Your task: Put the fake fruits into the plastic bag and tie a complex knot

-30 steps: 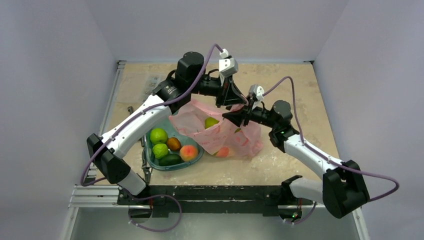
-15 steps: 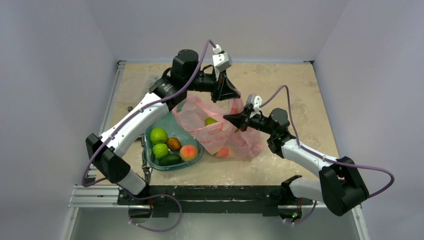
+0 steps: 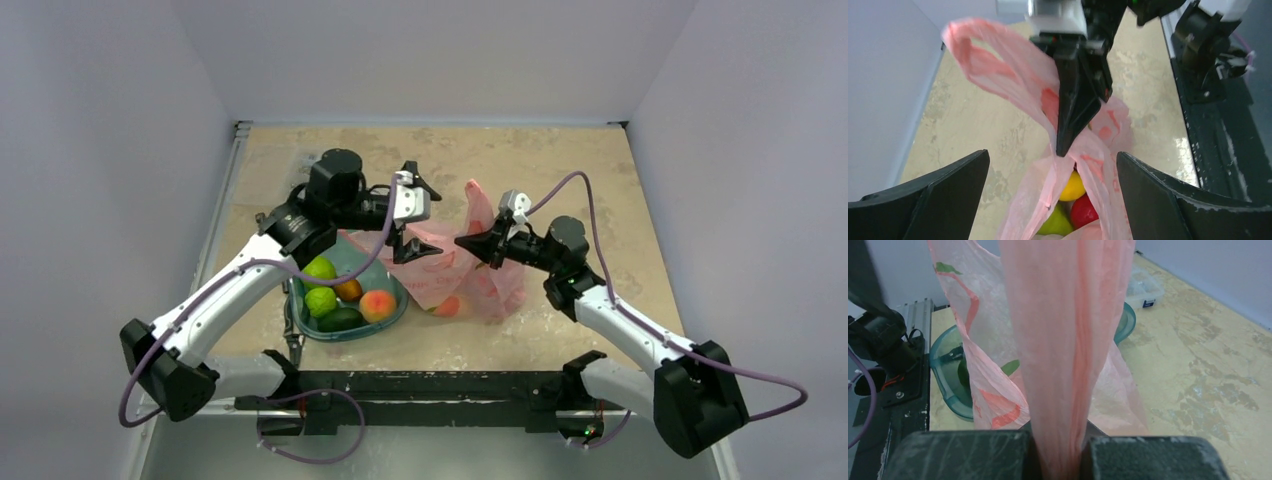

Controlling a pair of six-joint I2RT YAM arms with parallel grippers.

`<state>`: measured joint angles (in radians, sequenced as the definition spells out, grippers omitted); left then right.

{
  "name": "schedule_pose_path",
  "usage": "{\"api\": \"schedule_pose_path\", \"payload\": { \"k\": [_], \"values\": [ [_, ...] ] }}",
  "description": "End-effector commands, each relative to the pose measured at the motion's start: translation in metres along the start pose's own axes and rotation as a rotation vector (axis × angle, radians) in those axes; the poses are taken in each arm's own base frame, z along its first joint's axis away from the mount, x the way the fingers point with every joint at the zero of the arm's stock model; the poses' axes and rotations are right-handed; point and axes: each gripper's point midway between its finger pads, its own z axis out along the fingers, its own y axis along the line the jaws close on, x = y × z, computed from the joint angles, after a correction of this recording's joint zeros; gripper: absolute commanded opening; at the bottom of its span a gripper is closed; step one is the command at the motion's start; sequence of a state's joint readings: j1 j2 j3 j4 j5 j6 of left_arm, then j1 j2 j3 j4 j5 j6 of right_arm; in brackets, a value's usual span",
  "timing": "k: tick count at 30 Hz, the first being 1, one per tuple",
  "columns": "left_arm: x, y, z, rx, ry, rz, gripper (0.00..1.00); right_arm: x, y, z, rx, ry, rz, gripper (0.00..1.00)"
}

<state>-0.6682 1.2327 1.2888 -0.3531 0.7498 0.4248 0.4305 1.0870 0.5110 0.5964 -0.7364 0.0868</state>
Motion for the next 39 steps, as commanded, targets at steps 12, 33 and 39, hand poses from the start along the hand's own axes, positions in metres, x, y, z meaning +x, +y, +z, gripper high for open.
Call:
{"api": "schedule_pose_path", "payload": {
  "k": [12, 33, 39],
  "values": [
    [0.136, 0.014, 0.090, -0.025, 0.149, 0.144, 0.00, -0.017, -0.039, -0.021, 0.171, -0.047, 0.144, 0.00],
    [0.003, 0.020, 0.021, -0.113, 0.098, -0.181, 1.00, 0.071, -0.094, -0.019, 0.431, 0.230, 0.315, 0.00],
    [-0.013, 0.025, -0.079, -0.297, 0.101, -0.328, 1.00, 0.061, -0.088, -0.019, 0.401, 0.223, 0.269, 0.00]
  ]
}}
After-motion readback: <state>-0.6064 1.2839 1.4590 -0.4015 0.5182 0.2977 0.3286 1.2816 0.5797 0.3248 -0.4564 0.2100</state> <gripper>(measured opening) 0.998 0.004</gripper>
